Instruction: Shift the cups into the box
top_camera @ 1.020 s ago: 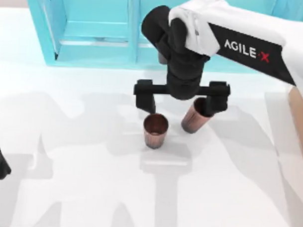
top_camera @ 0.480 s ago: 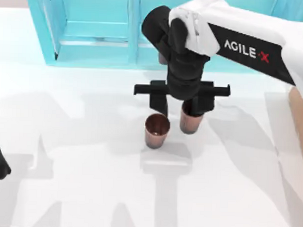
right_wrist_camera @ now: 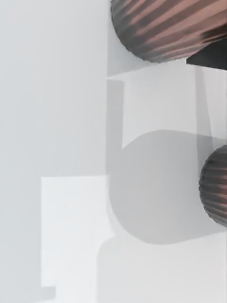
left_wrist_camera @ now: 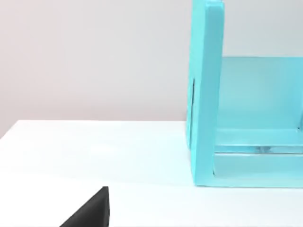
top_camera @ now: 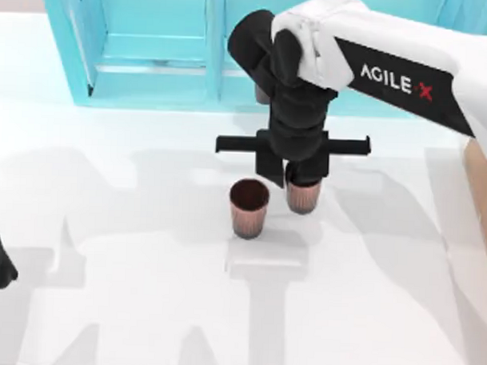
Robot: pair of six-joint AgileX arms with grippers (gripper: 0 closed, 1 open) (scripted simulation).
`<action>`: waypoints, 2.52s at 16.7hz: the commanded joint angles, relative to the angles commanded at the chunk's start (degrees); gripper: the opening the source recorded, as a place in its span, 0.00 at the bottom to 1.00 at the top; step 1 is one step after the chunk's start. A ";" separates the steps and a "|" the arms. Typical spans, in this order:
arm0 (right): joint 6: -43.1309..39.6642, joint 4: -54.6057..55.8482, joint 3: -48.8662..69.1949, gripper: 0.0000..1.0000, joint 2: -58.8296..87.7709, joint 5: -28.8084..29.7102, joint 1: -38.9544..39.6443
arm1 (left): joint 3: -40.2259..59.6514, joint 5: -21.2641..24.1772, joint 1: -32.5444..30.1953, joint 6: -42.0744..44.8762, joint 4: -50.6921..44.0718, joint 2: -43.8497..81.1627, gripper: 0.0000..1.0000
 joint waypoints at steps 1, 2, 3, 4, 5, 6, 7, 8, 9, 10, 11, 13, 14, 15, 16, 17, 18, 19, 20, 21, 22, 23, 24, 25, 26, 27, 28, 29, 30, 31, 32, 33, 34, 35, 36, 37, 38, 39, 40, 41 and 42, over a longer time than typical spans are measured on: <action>0.00 0.00 0.00 0.00 0.00 0.00 0.00 | 0.00 0.00 0.00 0.00 0.00 0.00 1.00; 0.00 0.00 0.00 0.00 0.00 0.00 0.00 | 0.00 0.00 0.00 0.00 0.00 0.00 1.00; 0.00 0.00 0.00 0.00 0.00 0.00 0.00 | 0.00 0.00 0.00 0.00 0.00 0.00 1.00; 0.00 0.00 0.00 0.00 0.00 0.00 0.00 | 0.00 0.00 0.00 0.00 0.00 0.00 1.00; 0.03 -0.01 -0.02 0.00 -0.05 -0.01 0.14 | 0.00 0.00 0.00 0.00 0.00 0.00 1.00; -0.13 -0.14 -0.04 0.00 -0.23 -0.02 0.07 | 0.00 0.00 0.00 0.00 0.00 0.00 1.00; -0.74 -0.66 -0.14 0.00 -0.93 -0.07 -0.26 | 0.00 0.00 0.00 0.00 0.00 0.00 1.00; -1.72 -1.55 -0.34 0.00 -2.11 -0.16 -0.93 | 0.00 0.00 0.00 0.00 0.00 0.00 1.00; -2.93 -2.75 -0.61 0.00 -3.60 -0.27 -1.90 | 0.00 0.00 0.00 0.00 0.00 0.00 1.00; -4.29 -4.19 -0.94 0.00 -5.35 -0.40 -3.15 | 0.00 0.00 0.00 0.00 0.00 0.00 1.00; -5.70 -5.76 -1.30 0.00 -7.24 -0.53 -4.59 | 0.00 0.00 0.00 0.00 0.00 0.00 1.00; -8.33 -8.89 -2.00 0.00 -11.07 -0.79 -7.63 | 0.00 0.00 0.00 0.00 0.00 0.00 1.00; -9.42 -10.23 -2.25 0.00 -12.80 -0.91 -8.96 | 0.00 0.00 0.00 0.00 0.00 0.00 1.00; -10.31 -11.28 -2.43 0.00 -14.19 -1.01 -10.00 | 0.00 0.00 0.00 0.00 0.00 0.00 1.00; -10.92 -11.94 -2.53 0.00 -15.05 -1.08 -10.66 | 0.00 0.00 0.00 0.00 0.00 0.00 1.00; -11.11 -12.14 -2.56 0.00 -15.29 -1.10 -10.86 | 0.00 0.00 0.00 0.00 0.00 0.00 1.00; -11.11 -12.14 -2.56 0.00 -15.29 -1.10 -10.86 | 0.00 0.00 0.00 0.00 0.00 0.00 1.00; -11.11 -12.14 -2.56 0.00 -15.29 -1.10 -10.86 | 0.00 0.00 0.00 0.00 0.00 0.00 1.00; -11.03 -12.01 -2.39 0.00 -15.13 -0.98 -10.61 | 0.00 0.00 0.00 0.00 0.00 0.00 1.00; -11.16 -12.02 -2.49 0.00 -15.25 -1.00 -10.74 | 0.00 0.00 0.00 0.00 0.00 0.00 1.00; -11.79 -12.08 -3.02 0.00 -15.89 -1.12 -11.38 | 0.00 0.00 0.00 0.00 0.00 0.00 1.00; -13.10 -12.21 -4.08 0.00 -17.17 -1.35 -12.67 | 0.00 0.00 0.00 0.00 0.00 0.00 1.00; -14.93 -12.40 -5.50 0.00 -18.88 -1.66 -14.47 | 0.00 0.00 0.00 0.00 0.00 0.00 1.00; -17.36 -12.68 -7.36 0.00 -21.05 -2.06 -16.86 | 0.00 0.00 0.00 0.00 0.00 0.00 1.00; -20.17 -13.03 -9.56 0.00 -23.53 -2.53 -19.65 | 0.00 0.00 0.00 0.00 0.00 0.00 1.00; -23.29 -13.46 -12.10 0.00 -26.32 -3.05 -22.76 | 0.00 0.00 0.00 0.00 0.00 0.00 1.00; -26.60 -13.93 -14.82 0.00 -29.29 -3.61 -26.04 | 0.00 0.00 0.00 0.00 0.00 0.00 1.00; -30.10 -14.45 -17.75 0.00 -32.40 -4.20 -29.51 | 0.00 0.00 0.00 0.00 0.00 0.00 1.00; -33.78 -14.98 -20.82 0.00 -35.62 -4.80 -33.17 | 0.00 0.00 0.00 0.00 0.00 0.00 1.00; -37.60 -15.51 -24.06 0.00 -38.93 -5.38 -37.03 | 0.00 0.00 0.00 0.00 0.00 0.00 1.00; -41.47 -16.04 -27.35 0.00 -42.27 -5.95 -40.95 | 0.00 0.00 0.00 0.00 0.00 0.00 1.00; -45.28 -16.54 -30.57 0.00 -45.54 -6.48 -44.78 | 0.00 0.00 0.00 0.00 0.00 0.00 1.00; -48.88 -17.01 -33.62 0.00 -48.64 -6.97 -48.36 | 0.00 0.00 0.00 0.00 0.00 0.00 1.00; -52.00 -17.44 -36.39 0.00 -51.42 -7.39 -51.48 | 0.00 0.00 0.00 0.00 0.00 0.00 1.00; -54.57 -17.83 -38.84 0.00 -53.87 -7.74 -54.06 | 0.00 0.00 0.00 0.00 0.00 0.00 1.00; -56.50 -18.15 -40.74 0.00 -55.77 -8.01 -55.99 | 0.00 0.00 0.00 0.00 0.00 0.00 1.00; -57.86 -18.40 -42.09 0.00 -57.11 -8.19 -57.36 | 0.00 0.00 0.00 0.00 0.00 0.00 1.00; -58.56 -18.54 -42.79 0.00 -57.81 -8.29 -58.06 | 0.00 0.00 0.00 0.00 0.00 0.00 1.00; -58.71 -18.57 -42.94 0.00 -57.96 -8.31 -58.21 | 0.00 0.00 0.00 0.00 0.00 0.00 1.00; -58.71 -18.57 -42.94 0.00 -57.96 -8.31 -58.21 | 0.00 0.00 0.00 0.00 0.00 0.00 1.00; -58.71 -18.57 -42.94 0.00 -57.96 -8.31 -58.21 | 0.00 0.00 0.00 0.00 0.00 0.00 1.00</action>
